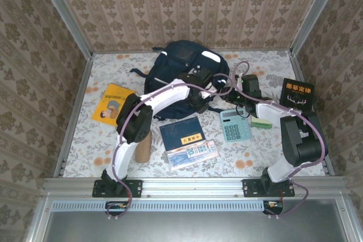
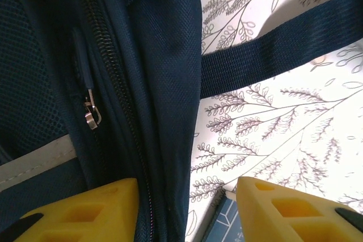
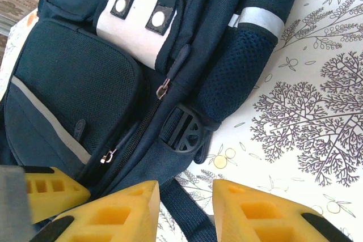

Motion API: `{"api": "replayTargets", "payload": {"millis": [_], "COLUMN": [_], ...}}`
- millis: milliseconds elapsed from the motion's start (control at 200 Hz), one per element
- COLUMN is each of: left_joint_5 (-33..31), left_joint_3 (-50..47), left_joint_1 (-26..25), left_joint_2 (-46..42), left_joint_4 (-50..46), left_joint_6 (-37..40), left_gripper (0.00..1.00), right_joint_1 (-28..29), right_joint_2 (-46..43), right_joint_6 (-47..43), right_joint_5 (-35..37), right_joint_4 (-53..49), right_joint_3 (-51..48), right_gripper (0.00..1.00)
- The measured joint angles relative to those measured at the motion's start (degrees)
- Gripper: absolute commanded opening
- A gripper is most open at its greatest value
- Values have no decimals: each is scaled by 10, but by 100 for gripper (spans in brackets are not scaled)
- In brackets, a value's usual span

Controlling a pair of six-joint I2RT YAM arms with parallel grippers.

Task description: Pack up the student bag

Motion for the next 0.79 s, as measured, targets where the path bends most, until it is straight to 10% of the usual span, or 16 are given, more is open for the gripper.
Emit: {"api": "replayTargets", "payload": {"millis": [150,290,795], "left_joint_5": [-37,-103,-149], "left_joint_3": [-13,-21,17], "left_joint_1": [-11,-21,-17], "left_joint_2": [12,16,-17], "left_joint_4": [12,31,3], "left_joint_6": [8,16,14], "left_gripper": [46,0,0], "right_joint_1": [0,0,7], "right_joint_2": [0,0,-3], "right_joint_6": [0,0,4], "right_joint_5": [0,0,-32], "right_joint_4": [-2,-2,4], "right_joint_3": [0,0,0], "right_gripper": [31,31,29]}}
